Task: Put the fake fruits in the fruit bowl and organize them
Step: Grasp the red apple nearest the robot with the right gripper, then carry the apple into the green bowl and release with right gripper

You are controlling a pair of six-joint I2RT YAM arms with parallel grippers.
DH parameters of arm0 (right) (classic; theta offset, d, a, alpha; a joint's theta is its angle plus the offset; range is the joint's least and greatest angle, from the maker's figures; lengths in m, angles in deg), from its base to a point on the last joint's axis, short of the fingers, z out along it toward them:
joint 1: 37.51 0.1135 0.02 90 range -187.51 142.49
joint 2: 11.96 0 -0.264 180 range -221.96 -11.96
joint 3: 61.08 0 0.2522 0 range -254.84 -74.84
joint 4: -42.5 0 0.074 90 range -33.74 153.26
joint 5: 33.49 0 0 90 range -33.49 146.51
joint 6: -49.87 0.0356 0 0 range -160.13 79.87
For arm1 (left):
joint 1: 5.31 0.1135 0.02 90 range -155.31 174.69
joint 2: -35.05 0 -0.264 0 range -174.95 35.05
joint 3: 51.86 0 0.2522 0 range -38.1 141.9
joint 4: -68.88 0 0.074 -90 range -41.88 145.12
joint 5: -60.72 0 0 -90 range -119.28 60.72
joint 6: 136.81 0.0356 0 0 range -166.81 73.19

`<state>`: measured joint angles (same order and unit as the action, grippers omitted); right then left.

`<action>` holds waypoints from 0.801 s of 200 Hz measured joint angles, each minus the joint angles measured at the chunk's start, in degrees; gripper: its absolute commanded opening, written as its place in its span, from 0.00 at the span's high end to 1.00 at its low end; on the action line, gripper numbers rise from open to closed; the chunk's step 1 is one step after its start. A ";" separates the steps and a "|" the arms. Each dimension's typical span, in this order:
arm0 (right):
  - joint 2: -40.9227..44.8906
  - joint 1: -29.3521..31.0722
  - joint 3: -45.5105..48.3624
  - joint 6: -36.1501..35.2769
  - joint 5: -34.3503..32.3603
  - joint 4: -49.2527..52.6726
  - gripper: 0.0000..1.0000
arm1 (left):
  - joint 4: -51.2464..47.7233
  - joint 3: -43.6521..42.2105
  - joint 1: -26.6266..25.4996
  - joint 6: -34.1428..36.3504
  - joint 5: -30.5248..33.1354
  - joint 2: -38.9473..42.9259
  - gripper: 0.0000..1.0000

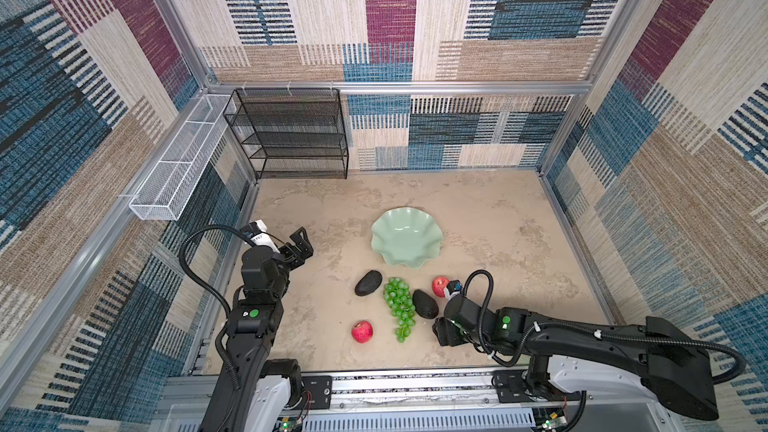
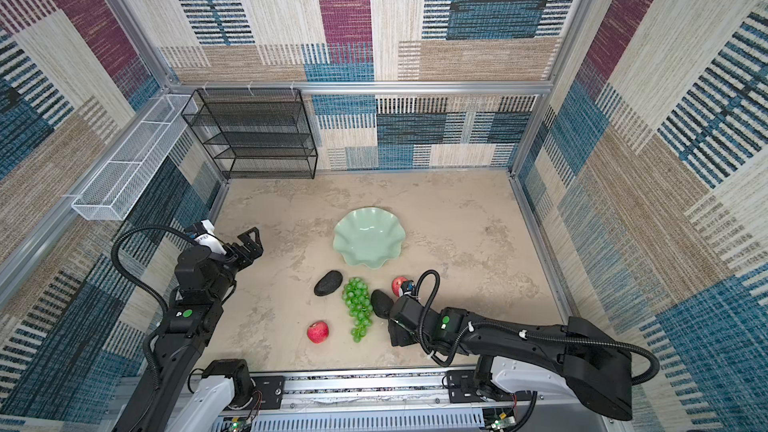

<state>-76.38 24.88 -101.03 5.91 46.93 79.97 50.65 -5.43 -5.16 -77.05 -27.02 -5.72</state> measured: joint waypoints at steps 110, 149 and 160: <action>11.87 -1.16 -9.92 1.95 -9.03 8.76 0.51 | 0.20 -0.76 0.02 -0.26 0.61 -0.09 0.02; 0.37 -14.40 -19.65 -9.55 -9.88 -2.54 0.52 | -0.31 -2.73 0.11 -2.73 0.59 0.07 0.03; -5.16 -16.02 -23.30 -13.18 -8.37 -5.49 0.52 | -1.07 -2.82 0.11 -3.06 0.42 0.42 0.03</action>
<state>-81.54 8.86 -124.33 -7.27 38.55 74.48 49.57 -8.25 -5.05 -80.11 -26.60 -5.30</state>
